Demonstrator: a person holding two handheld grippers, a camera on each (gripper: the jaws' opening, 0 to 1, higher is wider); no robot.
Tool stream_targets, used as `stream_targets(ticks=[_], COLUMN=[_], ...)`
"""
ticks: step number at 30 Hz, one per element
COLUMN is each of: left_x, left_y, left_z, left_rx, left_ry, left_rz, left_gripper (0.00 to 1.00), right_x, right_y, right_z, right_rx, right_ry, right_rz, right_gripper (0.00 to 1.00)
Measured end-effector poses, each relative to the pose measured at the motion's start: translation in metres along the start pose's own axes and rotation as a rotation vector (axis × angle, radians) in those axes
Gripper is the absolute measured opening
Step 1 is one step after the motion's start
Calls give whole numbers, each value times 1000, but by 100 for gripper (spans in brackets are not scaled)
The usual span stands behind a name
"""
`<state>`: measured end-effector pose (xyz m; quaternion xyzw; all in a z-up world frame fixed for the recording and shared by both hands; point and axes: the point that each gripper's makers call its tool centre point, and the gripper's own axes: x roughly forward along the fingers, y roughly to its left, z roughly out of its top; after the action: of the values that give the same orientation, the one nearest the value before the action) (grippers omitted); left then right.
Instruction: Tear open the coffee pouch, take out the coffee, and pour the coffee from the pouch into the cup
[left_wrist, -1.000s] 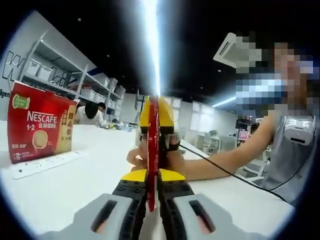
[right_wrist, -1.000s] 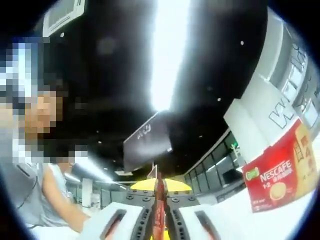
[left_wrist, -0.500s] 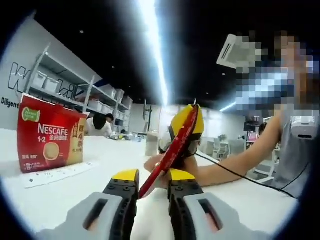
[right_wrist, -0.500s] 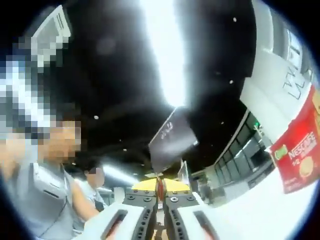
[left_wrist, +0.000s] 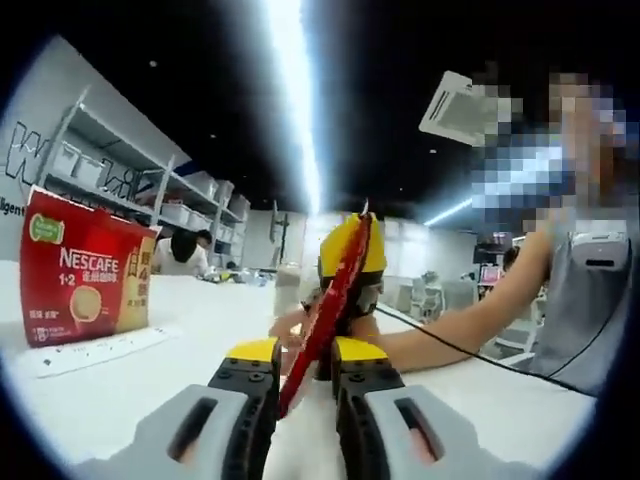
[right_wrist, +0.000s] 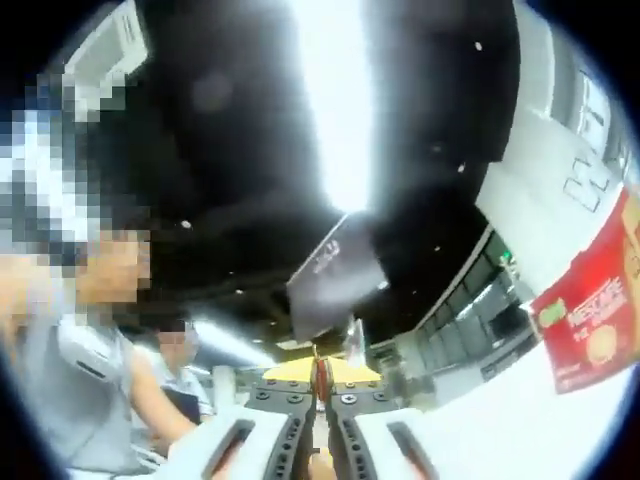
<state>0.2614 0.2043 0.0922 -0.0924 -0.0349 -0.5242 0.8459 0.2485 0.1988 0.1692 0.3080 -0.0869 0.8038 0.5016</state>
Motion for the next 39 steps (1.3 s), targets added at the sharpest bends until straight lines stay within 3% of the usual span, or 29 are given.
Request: stream_targets(ticks=[4, 7, 12, 17, 22, 25, 27, 28, 33, 36, 39], left_x=[2, 3, 6, 5, 2, 4, 2, 0, -7, -8, -8], left_y=[-10, -14, -17, -10, 1, -7, -2, -6, 1, 1, 3], left_z=[1, -3, -7, -8, -7, -9, -9, -8, -1, -7, -11], left_rx=[-27, -59, -113, -125, -136, -100, -30, -28, -52, -93, -79], left_ry=[-11, 22, 40, 42, 32, 53, 67, 61, 36, 54, 75], left_rz=[-41, -61, -69, -20, -12, 10, 84, 80, 99, 109, 137], left_gripper=[17, 13, 13, 12, 12, 12, 12, 12, 12, 11, 10], right_x=[4, 1, -7, -9, -12, -16, -19, -20, -23, -25, -29], right_y=[-11, -18, -24, -32, -31, -29, -25, -25, -26, -33, -44], right_z=[-1, -3, -2, 2, 5, 6, 5, 5, 4, 1, -1], right_rx=[-135, -276, -354, -311, -290, -252, -245, -245, -255, -248, -257], right_ry=[-5, 0, 49, 32, 18, 14, 32, 35, 46, 59, 73], right_rz=[-93, -160, -241, -274, -287, -302, -306, -309, -322, -346, -381], right_gripper=[4, 4, 4, 4, 4, 4, 3, 3, 4, 4, 4])
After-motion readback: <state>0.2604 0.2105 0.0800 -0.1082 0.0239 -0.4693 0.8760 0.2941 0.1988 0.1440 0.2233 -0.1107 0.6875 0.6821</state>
